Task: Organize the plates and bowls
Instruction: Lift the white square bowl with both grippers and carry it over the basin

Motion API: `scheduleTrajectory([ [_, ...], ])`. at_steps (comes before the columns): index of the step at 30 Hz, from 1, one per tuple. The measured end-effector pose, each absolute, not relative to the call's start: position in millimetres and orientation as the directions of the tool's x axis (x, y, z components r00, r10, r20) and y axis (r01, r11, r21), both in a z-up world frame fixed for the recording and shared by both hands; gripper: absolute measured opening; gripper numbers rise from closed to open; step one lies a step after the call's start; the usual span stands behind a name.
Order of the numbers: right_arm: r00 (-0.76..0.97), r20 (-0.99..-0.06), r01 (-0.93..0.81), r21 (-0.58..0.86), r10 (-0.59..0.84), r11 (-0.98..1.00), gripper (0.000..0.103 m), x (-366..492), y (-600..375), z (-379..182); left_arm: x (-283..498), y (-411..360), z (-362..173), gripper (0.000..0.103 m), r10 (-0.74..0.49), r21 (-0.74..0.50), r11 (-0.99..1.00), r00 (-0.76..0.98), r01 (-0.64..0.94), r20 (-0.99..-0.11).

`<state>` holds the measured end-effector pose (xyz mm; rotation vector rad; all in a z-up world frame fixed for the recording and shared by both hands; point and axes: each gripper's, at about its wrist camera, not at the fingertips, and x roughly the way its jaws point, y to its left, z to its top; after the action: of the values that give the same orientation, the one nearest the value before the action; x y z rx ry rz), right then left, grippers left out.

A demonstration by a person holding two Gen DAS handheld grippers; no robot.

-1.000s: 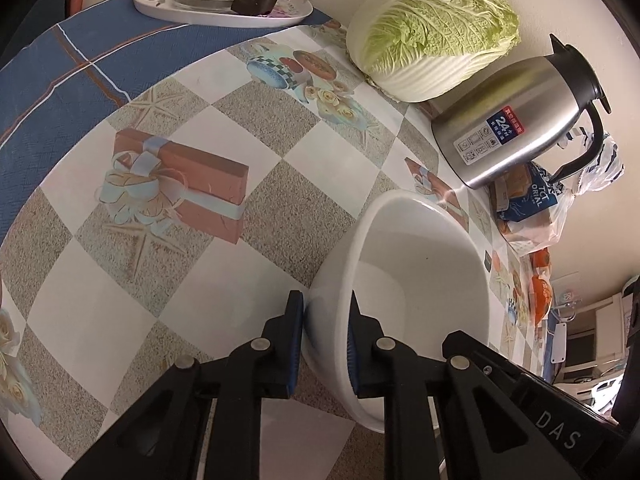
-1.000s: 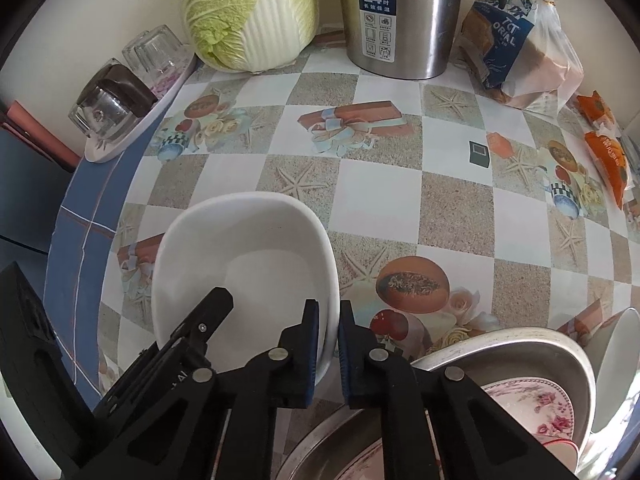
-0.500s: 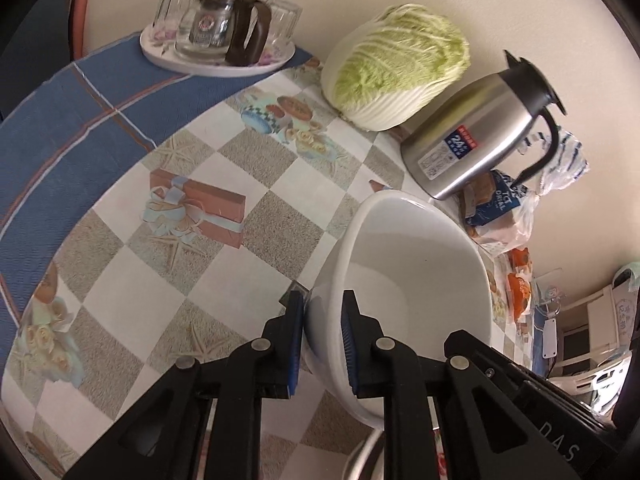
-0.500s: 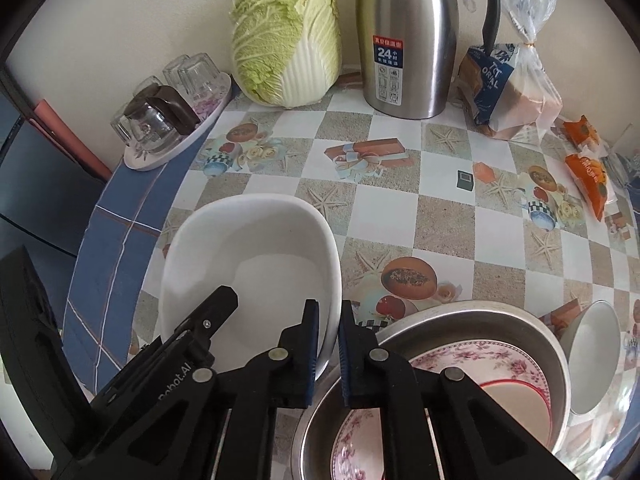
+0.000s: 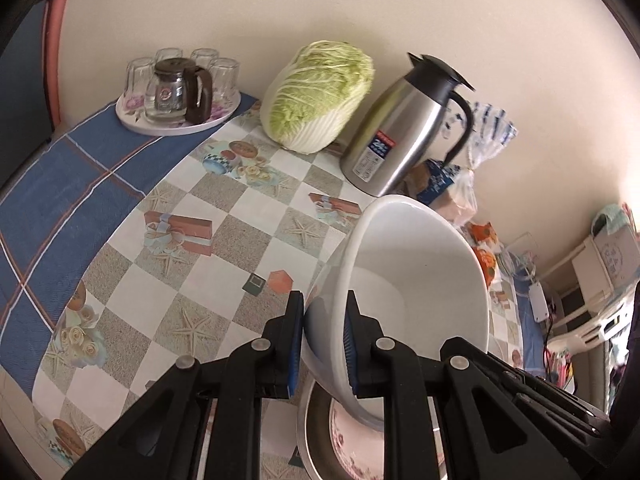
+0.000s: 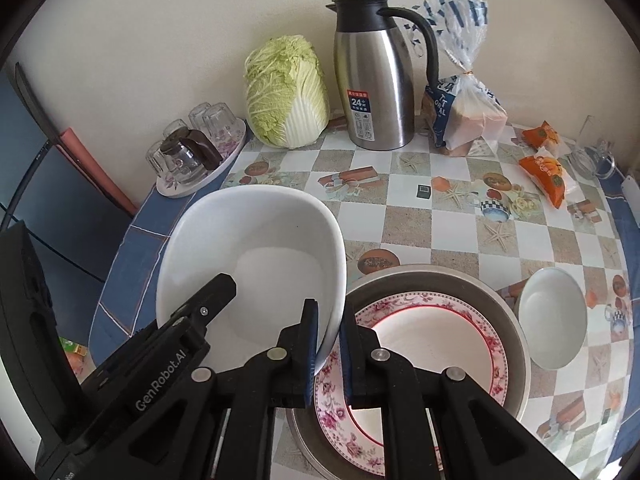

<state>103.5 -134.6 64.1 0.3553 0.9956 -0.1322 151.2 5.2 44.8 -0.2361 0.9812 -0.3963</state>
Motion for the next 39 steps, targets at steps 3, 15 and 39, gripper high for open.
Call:
scheduleTrajectory([
  [3, 0.566, -0.822, 0.294, 0.279, 0.069, 0.914, 0.012, 83.4, -140.9, 61.2, 137.8, -1.2, 50.9, 0.019, -0.418, -0.334, 0.908, 0.501, 0.252, -0.758],
  [15, 0.638, -0.765, 0.345, 0.382, 0.084, 0.858, 0.014, 24.3, -166.6, 49.4, 98.3, -41.0, 63.9, 0.019, -0.393, -0.209, 0.903, 0.521, 0.377, -0.758],
  [39, 0.662, -0.742, 0.393, 0.467, 0.109, 0.792, 0.016, -7.8, -217.3, 38.6, 83.0, -98.4, 49.0, 0.019, -0.333, -0.105, 0.888, 0.470, 0.447, -0.817],
])
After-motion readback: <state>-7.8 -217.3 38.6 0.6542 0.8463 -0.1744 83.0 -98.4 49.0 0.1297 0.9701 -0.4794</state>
